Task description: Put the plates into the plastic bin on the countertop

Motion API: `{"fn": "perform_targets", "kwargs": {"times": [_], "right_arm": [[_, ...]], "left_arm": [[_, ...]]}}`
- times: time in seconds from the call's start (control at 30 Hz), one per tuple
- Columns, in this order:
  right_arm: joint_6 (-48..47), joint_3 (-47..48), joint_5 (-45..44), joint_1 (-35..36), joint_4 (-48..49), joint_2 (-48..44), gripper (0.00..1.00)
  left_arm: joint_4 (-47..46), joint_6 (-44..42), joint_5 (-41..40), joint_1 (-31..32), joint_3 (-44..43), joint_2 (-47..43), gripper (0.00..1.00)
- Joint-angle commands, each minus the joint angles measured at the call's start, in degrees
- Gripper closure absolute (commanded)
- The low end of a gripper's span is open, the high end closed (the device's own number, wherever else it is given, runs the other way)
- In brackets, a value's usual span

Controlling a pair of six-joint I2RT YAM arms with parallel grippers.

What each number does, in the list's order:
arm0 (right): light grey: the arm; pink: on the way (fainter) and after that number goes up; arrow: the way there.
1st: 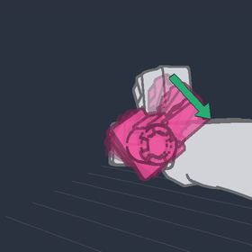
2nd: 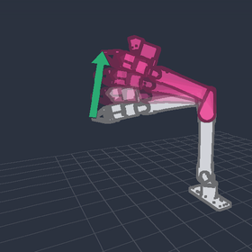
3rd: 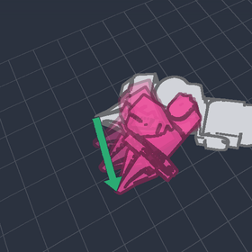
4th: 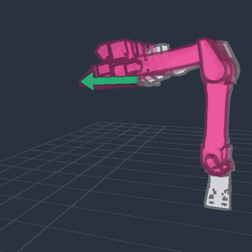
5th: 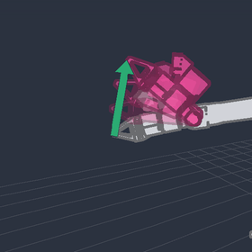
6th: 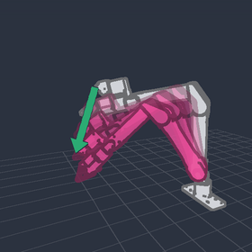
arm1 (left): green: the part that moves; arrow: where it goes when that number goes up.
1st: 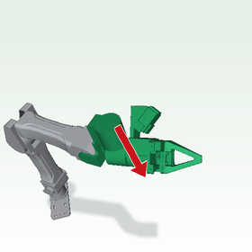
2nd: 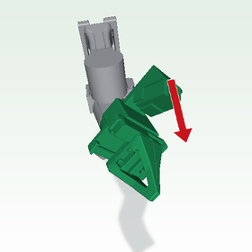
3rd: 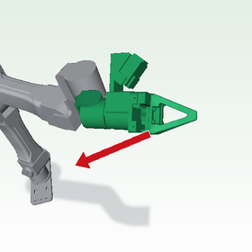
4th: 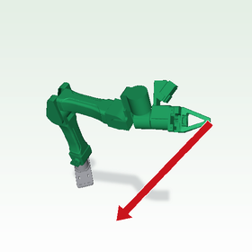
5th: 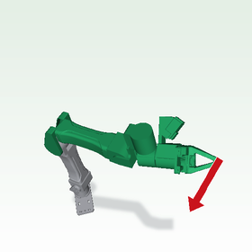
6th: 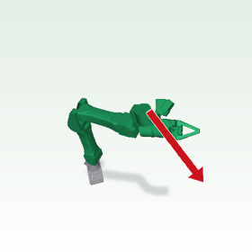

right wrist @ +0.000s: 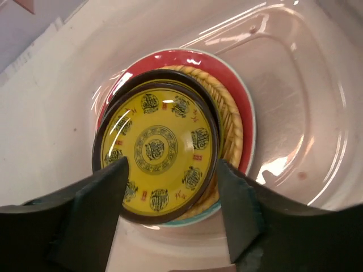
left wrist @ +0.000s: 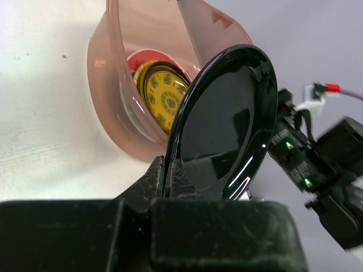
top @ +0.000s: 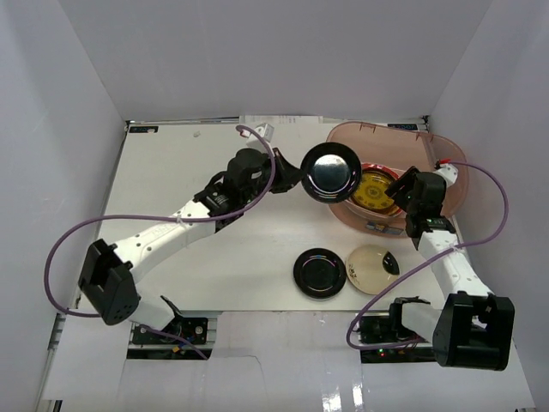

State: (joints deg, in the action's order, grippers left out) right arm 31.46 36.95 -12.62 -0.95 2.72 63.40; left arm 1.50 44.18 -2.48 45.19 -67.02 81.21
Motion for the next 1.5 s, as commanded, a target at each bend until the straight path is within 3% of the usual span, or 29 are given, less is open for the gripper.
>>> {"fn": "perform_targets", "kwargs": {"times": [0.0,0.07,0.23,0.33,0.37,0.4,0.5,0.63,0.8,0.87,0.97,1.0,1.07,1.17,1.27,1.37,1.47], "right_arm": [[1.58,3.90,3.13,-1.77,0.10,-5.54,0.28],[1.58,6.11,2.34,-2.12,-2.62,-7.84,0.22],[1.23,12.17,1.81,-2.56,-8.25,-16.45,0.31],[2.63,14.64,6.54,-2.48,-9.75,-20.67,0.61],[2.99,15.51,8.56,-2.30,-9.84,-21.46,0.83],[2.99,16.04,13.36,-1.61,-9.67,-22.08,0.89],[3.34,17.19,19.72,0.15,-10.36,-22.87,0.91],[1.24,17.10,19.48,0.86,-12.82,-25.07,0.87],[0.70,15.79,20.00,3.85,-13.88,-26.22,0.86],[0.79,15.35,20.09,4.11,-14.06,-26.83,0.86],[-0.69,16.05,20.09,4.20,-16.33,-27.10,0.84],[-2.09,16.40,20.01,4.29,-17.30,-27.18,0.83],[-3.16,17.10,20.53,4.29,-20.54,-27.80,0.82],[-3.78,13.96,23.24,5.08,-21.96,-29.72,0.82],[-3.95,8.87,25.80,5.61,-22.32,-31.57,0.81],[-4.57,5.07,27.82,5.87,-23.64,-33.16,0.80],[-4.39,2.44,31.50,6.14,-25.04,-34.04,0.80]], "left_arm": [[2.28,-0.94,-2.09,0.25,-6.88,3.59,1.00],[2.37,-0.59,-1.83,0.34,-10.31,7.18,1.00],[2.63,-0.06,-2.00,0.86,-17.43,14.67,1.00],[3.86,-0.24,-0.69,1.13,-24.36,21.17,1.00],[4.65,-0.41,-0.16,1.65,-28.91,23.10,1.00],[6.40,-0.68,0.02,1.92,-31.39,27.03,1.00],[10.69,-1.73,0.72,3.24,-41.64,33.11,1.00],[16.07,-2.35,1.69,4.38,-53.71,44.18,1.00],[19.94,-2.61,2.30,4.56,-65.58,51.58,1.00],[19.95,-2.52,3.96,4.64,-66.48,53.52,0.89],[19.69,-2.17,5.38,4.56,-67.01,54.49,0.59],[18.90,-2.17,6.60,4.56,-66.92,54.41,0.44],[17.67,-2.52,7.31,4.56,-66.83,53.71,0.32],[16.70,-4.62,8.54,4.12,-66.92,51.51,0.22],[15.73,-7.52,8.54,3.59,-65.09,45.64,0.20],[13.63,-11.13,7.58,3.50,-55.09,34.75,0.21],[9.15,-12.36,6.18,3.50,-34.90,20.34,0.23]]}}
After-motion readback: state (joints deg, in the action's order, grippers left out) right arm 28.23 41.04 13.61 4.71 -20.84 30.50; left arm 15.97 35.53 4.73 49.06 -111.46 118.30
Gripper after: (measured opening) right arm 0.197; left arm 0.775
